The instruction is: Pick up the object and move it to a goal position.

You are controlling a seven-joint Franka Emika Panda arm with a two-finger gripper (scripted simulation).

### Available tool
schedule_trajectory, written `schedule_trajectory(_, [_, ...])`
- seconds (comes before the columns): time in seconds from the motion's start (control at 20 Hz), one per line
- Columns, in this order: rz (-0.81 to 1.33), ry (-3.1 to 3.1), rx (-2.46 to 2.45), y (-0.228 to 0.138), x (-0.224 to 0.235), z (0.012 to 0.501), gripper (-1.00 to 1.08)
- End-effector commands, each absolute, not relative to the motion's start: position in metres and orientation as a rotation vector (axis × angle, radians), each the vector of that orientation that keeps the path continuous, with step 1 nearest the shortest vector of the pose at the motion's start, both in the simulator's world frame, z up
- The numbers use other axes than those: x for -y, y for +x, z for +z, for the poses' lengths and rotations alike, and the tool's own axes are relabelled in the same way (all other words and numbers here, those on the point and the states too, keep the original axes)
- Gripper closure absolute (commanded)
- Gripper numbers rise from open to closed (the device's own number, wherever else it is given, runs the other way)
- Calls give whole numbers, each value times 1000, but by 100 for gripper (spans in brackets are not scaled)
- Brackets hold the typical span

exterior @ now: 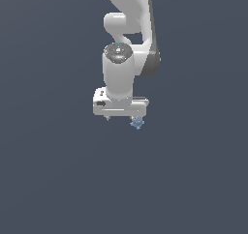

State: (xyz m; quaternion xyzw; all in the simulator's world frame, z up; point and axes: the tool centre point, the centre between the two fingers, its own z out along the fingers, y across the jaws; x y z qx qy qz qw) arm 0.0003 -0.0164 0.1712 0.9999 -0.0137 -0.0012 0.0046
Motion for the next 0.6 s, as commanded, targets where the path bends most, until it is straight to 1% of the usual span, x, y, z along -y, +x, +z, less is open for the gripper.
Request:
schedule_trajectory(0.0, [-4,3132,43,0,16,171,-92])
schedule_trajectory(0.15, [-6,3131,57,0,21,171,-92])
schedule_trajectory(0.55, [-26,3125,148,-3,50,168,-92])
